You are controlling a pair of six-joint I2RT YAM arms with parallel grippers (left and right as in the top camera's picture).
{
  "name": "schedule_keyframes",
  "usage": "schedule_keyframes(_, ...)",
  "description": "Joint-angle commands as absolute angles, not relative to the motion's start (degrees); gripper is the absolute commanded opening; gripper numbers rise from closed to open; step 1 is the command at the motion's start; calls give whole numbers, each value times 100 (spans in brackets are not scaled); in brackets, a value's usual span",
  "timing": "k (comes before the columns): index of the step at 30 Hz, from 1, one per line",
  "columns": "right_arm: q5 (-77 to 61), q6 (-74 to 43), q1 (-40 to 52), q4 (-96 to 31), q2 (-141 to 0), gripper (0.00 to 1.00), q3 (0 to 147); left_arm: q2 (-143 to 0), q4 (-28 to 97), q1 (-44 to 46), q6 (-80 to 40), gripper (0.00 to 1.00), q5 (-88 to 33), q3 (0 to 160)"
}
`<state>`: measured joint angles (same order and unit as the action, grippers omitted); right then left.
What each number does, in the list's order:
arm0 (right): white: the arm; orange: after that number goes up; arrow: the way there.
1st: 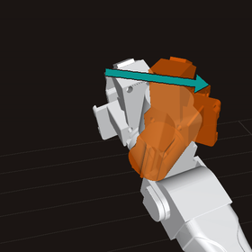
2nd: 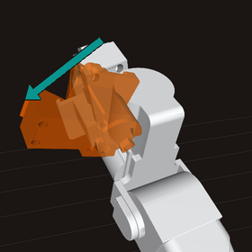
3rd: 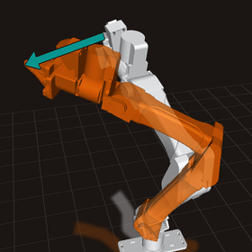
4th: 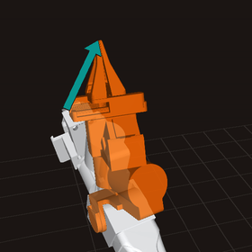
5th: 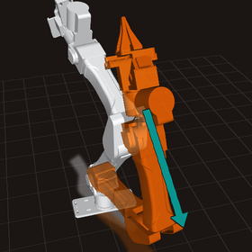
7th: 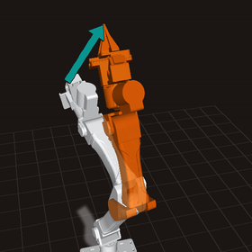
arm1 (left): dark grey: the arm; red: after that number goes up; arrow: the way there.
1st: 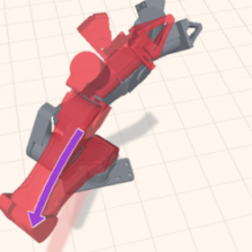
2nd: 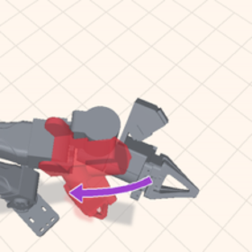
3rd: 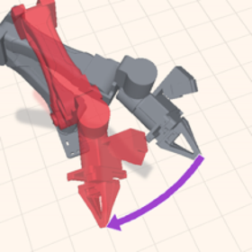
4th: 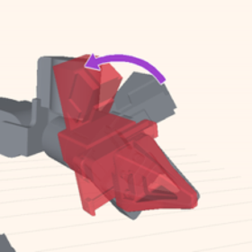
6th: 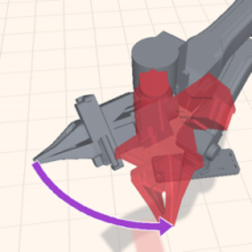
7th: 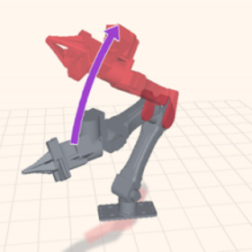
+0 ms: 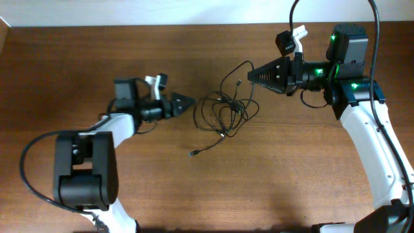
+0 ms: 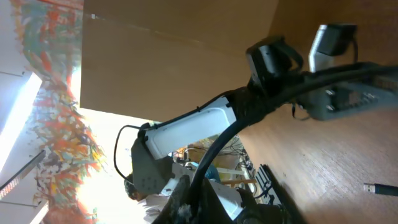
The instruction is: Untangle cables
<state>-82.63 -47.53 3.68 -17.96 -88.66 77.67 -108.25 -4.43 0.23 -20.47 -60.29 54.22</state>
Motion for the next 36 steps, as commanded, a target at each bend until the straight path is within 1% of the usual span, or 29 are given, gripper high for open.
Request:
schedule_keyframes(1, -8311, -4630, 373, -1778, -8849, 4, 7778, -10847, -427, 716, -1702, 92, -4871, 5426)
schedule_keyframes(8, -8270, -4630, 377, -1778, -8849, 4, 7778, -10849, -478, 1669, -1704, 97, -3354, 5426)
schedule_keyframes(10, -8270, -4630, 377, -1778, -8849, 4, 7778, -10849, -473, 1822, -1704, 95, -3024, 5426)
schedule_keyframes(12, -8261, -4630, 377, -1778, -8849, 4, 7778, -10855, -467, 1940, -1704, 86, -2797, 5426)
schedule_keyframes(13, -8226, -4628, 379, -1778, -8849, 4, 7778, -10873, -469, 2003, -1704, 84, -2711, 5426)
schedule_keyframes(18, -8187, -4633, 377, -1778, -8849, 4, 7778, -10908, -467, 2364, -1704, 85, -2178, 5426)
schedule_keyframes(20, -8189, -4635, 377, -1780, -8849, 4, 7778, -10908, -451, 2403, -1706, 84, -2115, 5426)
schedule_keyframes(21, -8189, -4633, 377, -1780, -8849, 4, 7778, -10908, -449, 2401, -1704, 79, -2117, 5426)
schedule_keyframes(24, -8189, -4630, 377, -1780, -8849, 4, 7778, -10932, -427, 2403, -1704, 39, -2112, 5426)
schedule_keyframes(25, -8189, -4630, 377, -1780, -8849, 4, 7778, -10951, -427, 2401, -1704, 34, -2106, 5426)
schedule_keyframes(27, -8191, -4628, 377, -1780, -8849, 4, 7778, -10960, -421, 2368, -1706, 11, -1809, 5426)
schedule_keyframes(28, -8189, -4628, 377, -1780, -8849, 4, 7778, -10960, -405, 2307, -1706, 2, -1695, 5426)
schedule_keyframes(29, -8187, -4628, 377, -1780, -8849, 4, 7778, -10960, -395, 2228, -1712, 0, -1688, 5426)
schedule_keyframes(31, -8184, -4628, 377, -1780, -8849, 4, 7778, -10958, -285, 1968, -1979, 2, -1688, 5426)
schedule_keyframes(33, -8184, -4628, 377, -1778, -8849, 4, 7778, -10958, -106, 1684, -2287, 0, -1688, 5426)
schedule_keyframes(36, -8184, -4626, 377, -1780, -8849, 4, 7778, -10958, 272, 1181, -2783, 0, -1719, 5426)
